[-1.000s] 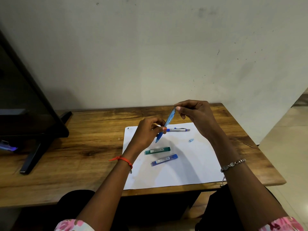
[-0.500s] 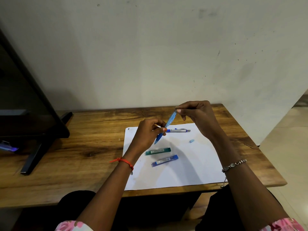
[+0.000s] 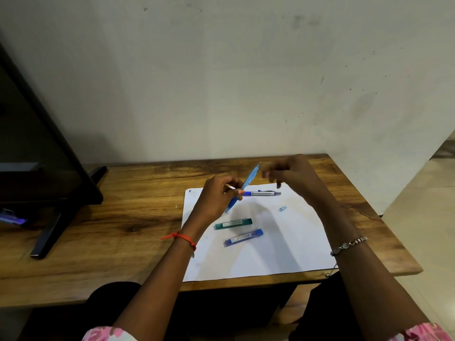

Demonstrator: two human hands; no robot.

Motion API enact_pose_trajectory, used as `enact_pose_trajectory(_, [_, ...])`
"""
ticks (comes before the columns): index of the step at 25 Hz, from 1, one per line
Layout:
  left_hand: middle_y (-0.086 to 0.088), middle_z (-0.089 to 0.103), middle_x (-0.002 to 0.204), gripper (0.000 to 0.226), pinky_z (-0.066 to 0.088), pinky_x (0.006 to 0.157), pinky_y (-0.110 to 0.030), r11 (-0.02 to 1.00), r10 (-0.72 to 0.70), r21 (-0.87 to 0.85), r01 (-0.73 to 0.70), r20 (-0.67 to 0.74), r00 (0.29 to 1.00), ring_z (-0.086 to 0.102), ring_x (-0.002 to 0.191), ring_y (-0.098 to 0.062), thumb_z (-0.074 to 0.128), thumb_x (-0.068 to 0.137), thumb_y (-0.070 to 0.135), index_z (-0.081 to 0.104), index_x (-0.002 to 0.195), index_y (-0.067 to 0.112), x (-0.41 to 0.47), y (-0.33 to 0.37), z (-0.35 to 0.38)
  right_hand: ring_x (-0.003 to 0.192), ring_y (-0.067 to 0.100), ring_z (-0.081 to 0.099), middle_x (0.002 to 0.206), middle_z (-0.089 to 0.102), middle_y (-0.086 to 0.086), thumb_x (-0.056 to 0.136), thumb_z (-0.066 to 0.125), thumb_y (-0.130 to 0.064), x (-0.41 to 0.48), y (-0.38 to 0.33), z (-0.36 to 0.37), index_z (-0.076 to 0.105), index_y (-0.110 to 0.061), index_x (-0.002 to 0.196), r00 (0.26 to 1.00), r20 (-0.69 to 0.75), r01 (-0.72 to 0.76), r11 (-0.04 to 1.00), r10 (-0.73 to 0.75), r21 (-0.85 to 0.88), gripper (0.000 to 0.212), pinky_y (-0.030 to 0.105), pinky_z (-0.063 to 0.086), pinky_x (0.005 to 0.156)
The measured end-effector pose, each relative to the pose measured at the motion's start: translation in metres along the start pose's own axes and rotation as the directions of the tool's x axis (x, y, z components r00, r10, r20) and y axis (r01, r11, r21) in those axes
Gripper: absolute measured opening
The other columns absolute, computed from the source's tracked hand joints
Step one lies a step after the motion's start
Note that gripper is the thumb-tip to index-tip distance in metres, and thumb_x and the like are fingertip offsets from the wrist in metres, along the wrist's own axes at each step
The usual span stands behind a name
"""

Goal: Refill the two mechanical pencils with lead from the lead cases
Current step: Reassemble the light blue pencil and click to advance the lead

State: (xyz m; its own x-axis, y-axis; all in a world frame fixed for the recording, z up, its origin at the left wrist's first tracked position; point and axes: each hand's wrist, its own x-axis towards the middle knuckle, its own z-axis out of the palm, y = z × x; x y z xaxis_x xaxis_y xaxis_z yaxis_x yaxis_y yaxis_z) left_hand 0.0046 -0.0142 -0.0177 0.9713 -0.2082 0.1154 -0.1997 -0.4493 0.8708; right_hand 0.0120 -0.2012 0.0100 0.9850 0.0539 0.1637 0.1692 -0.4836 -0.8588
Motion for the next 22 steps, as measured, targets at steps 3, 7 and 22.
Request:
enact_pose_trajectory(3, [-0.007, 0.064, 0.088, 0.013, 0.053, 0.071, -0.026, 1.0, -0.014, -0.006, 0.014, -0.002, 1.0, 0.063, 0.07, -0.011, 0.061, 0.084, 0.006, 0.064, 0.095, 0.001, 0.001, -0.002, -0.001, 0.057, 0.004, 0.056, 0.087, 0.071, 0.017, 0.075, 0.07, 0.0, -0.001, 0.009, -0.001, 0.073, 0.003, 0.089, 0.974, 0.17, -0.059, 0.895, 0.148, -0.442, 0.015, 0.007, 0.037, 0.046])
enact_pose_trajectory(7, [-0.009, 0.064, 0.091, 0.014, 0.053, 0.074, -0.028, 1.0, -0.023, -0.016, 0.023, 0.0, 1.0, 0.064, 0.078, -0.02, 0.061, 0.084, 0.007, 0.064, 0.096, 0.0, 0.002, -0.002, -0.001, 0.064, 0.011, 0.053, 0.077, 0.065, 0.004, 0.067, 0.08, -0.01, -0.003, 0.016, -0.006, 0.073, -0.002, 0.09, 0.894, 0.297, -0.102, 0.799, 0.335, -0.593, 0.025, 0.019, 0.039, 0.052])
enact_pose_trajectory(22, [-0.016, 0.067, 0.101, 0.018, 0.053, 0.074, -0.029, 0.999, -0.04, 0.002, 0.04, 0.019, 0.999, 0.064, 0.079, -0.02, 0.062, 0.083, 0.009, 0.064, 0.099, 0.0, 0.003, -0.003, 0.0, 0.056, 0.013, 0.058, 0.075, 0.069, 0.009, 0.08, 0.066, -0.001, -0.003, -0.008, -0.009, 0.071, -0.006, 0.094, 0.994, -0.104, 0.071, 0.959, -0.044, 0.275, 0.015, 0.021, 0.051, 0.058])
